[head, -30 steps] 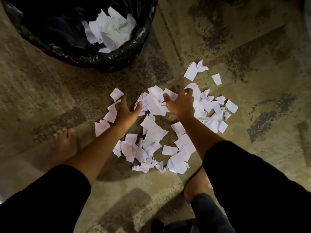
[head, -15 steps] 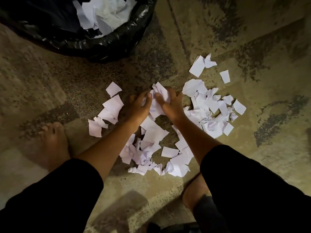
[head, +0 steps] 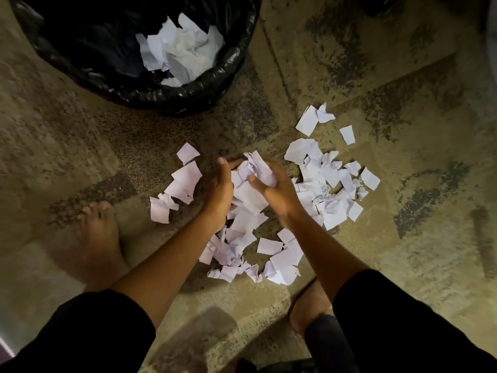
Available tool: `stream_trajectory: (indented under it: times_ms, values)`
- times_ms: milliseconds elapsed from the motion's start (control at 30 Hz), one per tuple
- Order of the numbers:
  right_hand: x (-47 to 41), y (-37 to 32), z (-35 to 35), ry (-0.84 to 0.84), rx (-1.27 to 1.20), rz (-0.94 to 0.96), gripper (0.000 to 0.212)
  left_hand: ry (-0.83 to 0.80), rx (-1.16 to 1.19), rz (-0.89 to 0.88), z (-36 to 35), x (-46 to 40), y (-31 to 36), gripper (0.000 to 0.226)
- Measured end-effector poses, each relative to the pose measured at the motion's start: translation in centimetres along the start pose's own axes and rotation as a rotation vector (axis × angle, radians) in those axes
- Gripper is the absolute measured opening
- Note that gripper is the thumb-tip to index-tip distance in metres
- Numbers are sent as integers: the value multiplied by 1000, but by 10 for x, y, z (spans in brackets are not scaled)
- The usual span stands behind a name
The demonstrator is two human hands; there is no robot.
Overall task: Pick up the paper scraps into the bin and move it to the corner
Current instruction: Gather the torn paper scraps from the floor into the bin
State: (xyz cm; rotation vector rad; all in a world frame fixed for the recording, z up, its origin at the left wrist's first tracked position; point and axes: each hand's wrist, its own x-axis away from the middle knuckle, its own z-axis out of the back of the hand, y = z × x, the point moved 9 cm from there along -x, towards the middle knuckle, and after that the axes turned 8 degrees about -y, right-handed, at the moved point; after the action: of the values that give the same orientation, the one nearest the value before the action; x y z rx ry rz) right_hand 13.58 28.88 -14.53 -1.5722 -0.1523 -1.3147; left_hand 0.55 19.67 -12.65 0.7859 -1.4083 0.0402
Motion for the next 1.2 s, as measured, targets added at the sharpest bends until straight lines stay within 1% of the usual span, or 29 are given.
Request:
stream_trajectory:
  times_ms: [67, 133, 233, 300, 367, 433, 467, 533, 700, 800, 867, 967, 1067, 1133, 1200]
  values:
    - [16, -17, -1, -7, -51, 18, 35, -34, 53, -2, 5, 12, 3, 72]
    - [32, -42, -2, -14, -101, 38, 35, -45, 45, -27, 14, 22, 11, 80]
    - [55, -80, -5, -15, -131, 92, 47, -9, 88, -32, 25, 67, 52, 77]
    - [69, -113, -6, -19, -148, 124, 53, -17, 102, -64, 32, 94, 85, 76]
    - [80, -145, -6, -38, -171, 139, 55, 6, 86, -131, 42, 115, 114, 76]
    - [97, -217, -17, -65, -175, 194, 47, 2, 100, -227, 73, 148, 168, 74]
    - [102, -226, -15, -74, -206, 197, 44, 21, 92, -261, 74, 156, 179, 73]
    - [106, -265, -18, -69, -212, 250, 41, 22, 112, -343, 88, 168, 211, 72]
    - [101, -303, -17, -76, -298, 311, 46, 14, 229, -397, 100, 174, 243, 83]
    - [88, -336, -20, -62, -336, 322, 43, 48, 306, -420, 124, 164, 268, 77]
    - [77, -351, -24, -51, -343, 324, 42, 55, 351, -425, 135, 156, 279, 77]
    - [62, -356, -31, -54, -392, 275, 44, 36, 476, -410, 145, 148, 282, 81]
    - [53, -349, -37, -48, -442, 220, 51, -5, 614, -374, 149, 141, 277, 84]
    - [52, -345, -39, -48, -450, 200, 52, -21, 655, -352, 151, 138, 270, 85]
    - [55, -338, -39, -30, -464, 189, 50, -5, 634, -350, 155, 136, 263, 86]
